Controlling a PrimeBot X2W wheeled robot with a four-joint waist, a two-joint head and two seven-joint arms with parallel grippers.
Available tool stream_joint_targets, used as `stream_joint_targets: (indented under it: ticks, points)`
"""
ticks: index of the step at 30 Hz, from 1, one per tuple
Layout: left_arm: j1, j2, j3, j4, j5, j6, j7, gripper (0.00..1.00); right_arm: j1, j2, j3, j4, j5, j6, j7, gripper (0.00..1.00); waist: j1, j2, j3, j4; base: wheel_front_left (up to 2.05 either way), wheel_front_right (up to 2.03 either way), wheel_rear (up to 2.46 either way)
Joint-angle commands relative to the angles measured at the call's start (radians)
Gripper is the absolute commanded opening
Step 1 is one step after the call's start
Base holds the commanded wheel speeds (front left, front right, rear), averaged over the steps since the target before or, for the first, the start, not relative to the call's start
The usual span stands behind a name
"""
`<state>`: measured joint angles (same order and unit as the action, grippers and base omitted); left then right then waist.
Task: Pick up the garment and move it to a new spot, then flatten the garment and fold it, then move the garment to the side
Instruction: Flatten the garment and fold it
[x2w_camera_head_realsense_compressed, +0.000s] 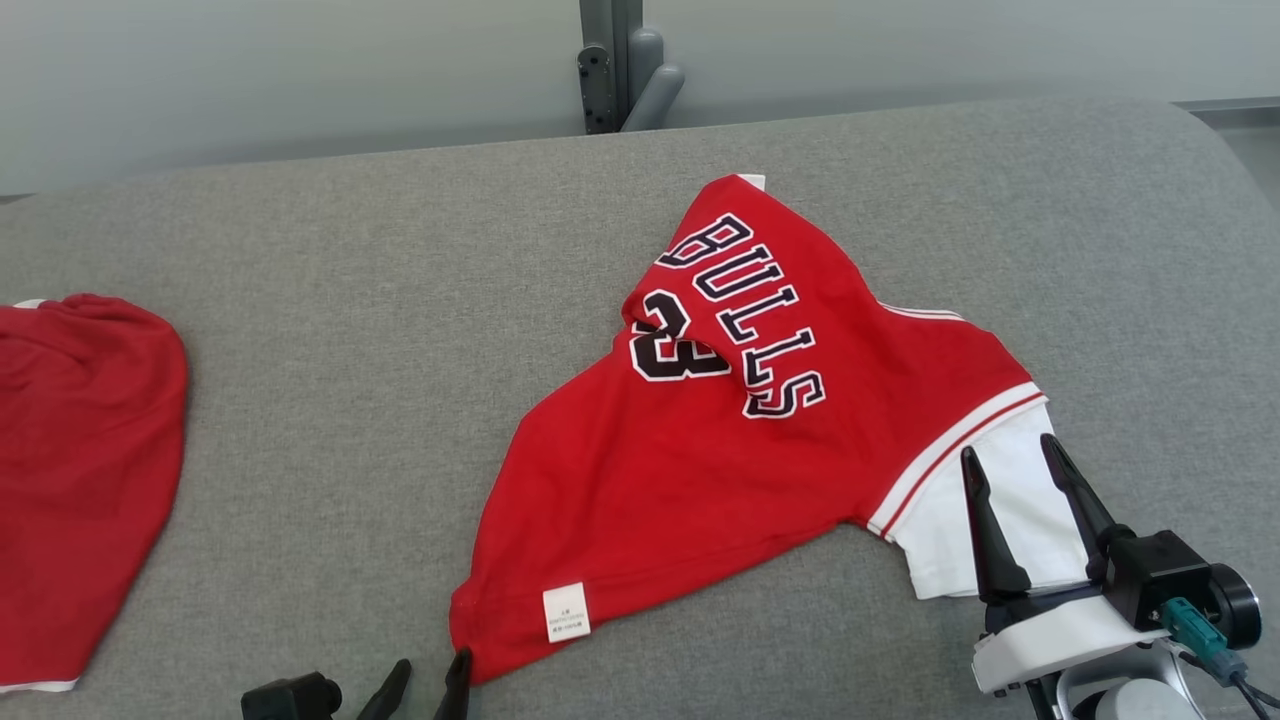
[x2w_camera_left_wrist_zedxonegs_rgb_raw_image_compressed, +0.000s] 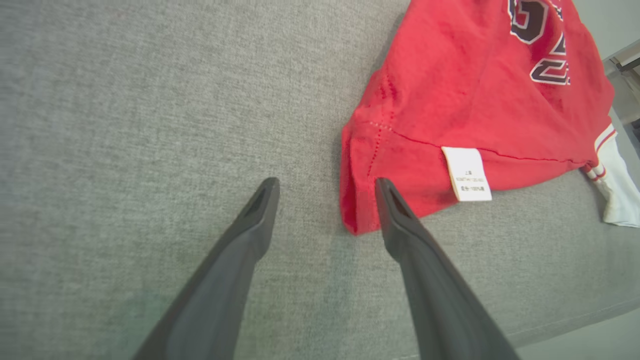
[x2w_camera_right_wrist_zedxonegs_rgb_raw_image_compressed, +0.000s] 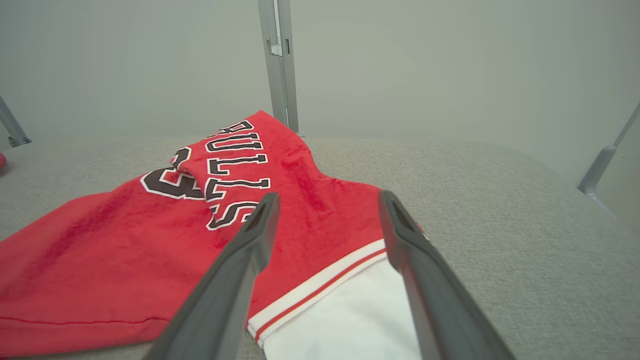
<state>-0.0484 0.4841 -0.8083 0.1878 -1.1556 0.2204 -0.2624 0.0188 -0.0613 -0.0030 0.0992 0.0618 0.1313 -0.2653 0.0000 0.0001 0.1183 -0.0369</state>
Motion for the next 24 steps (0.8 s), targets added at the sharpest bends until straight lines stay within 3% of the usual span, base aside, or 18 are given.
stream_joint_targets:
  ticks: [1, 14, 15, 17, 18, 19, 20, 24]
  points:
    - [-0.002, -0.003, 0.003, 0.010, 0.021, -0.010, -0.003, 1.00, 0.008, -0.004, 0.002, 0.001, -0.002, -0.001, 0.002, 1.00, 0.0000, -0.0001, -0.006, 0.008, 0.00, 0.00, 0.00]
    - [-0.081, -0.042, 0.017, 0.069, 0.046, -0.047, 0.023, 1.00, 0.003, -0.002, 0.016, 0.007, 0.006, -0.001, 0.002, 1.00, 0.0000, -0.0001, -0.001, -0.023, 0.00, 0.00, 0.00]
    - [-0.087, -0.041, 0.019, 0.076, 0.044, -0.047, 0.026, 0.89, 0.001, -0.002, 0.016, 0.006, 0.007, -0.001, 0.002, 1.00, 0.0000, -0.0001, 0.000, -0.027, 0.00, 0.00, 0.00]
    - [-0.096, -0.042, 0.018, 0.089, 0.041, -0.052, 0.032, 0.45, -0.001, -0.001, 0.015, 0.005, 0.007, -0.001, 0.002, 1.00, 0.0000, -0.0001, 0.003, -0.033, 0.00, 0.00, 0.00]
    - [-0.099, -0.041, 0.019, 0.093, 0.039, -0.055, 0.035, 0.31, -0.002, -0.001, 0.014, 0.005, 0.007, -0.001, 0.002, 1.00, 0.0000, -0.0001, 0.004, -0.036, 0.00, 0.00, 0.00]
    - [-0.101, -0.040, 0.018, 0.096, 0.039, -0.058, 0.037, 0.10, -0.003, -0.001, 0.013, 0.005, 0.007, -0.001, 0.002, 1.00, 0.0000, -0.0001, 0.005, -0.038, 0.00, 0.00, 0.00]
    - [-0.104, -0.040, 0.019, 0.098, 0.037, -0.061, 0.038, 0.00, -0.004, 0.000, 0.011, 0.004, 0.008, -0.001, 0.002, 1.00, 0.0000, -0.0001, 0.006, -0.041, 0.00, 0.00, 0.00]
    - [-0.108, -0.033, 0.025, 0.091, 0.031, -0.072, 0.038, 0.00, -0.001, 0.002, 0.006, 0.003, 0.009, -0.001, 0.002, 1.00, 0.0000, -0.0001, 0.008, -0.045, 0.00, 0.00, 0.00]
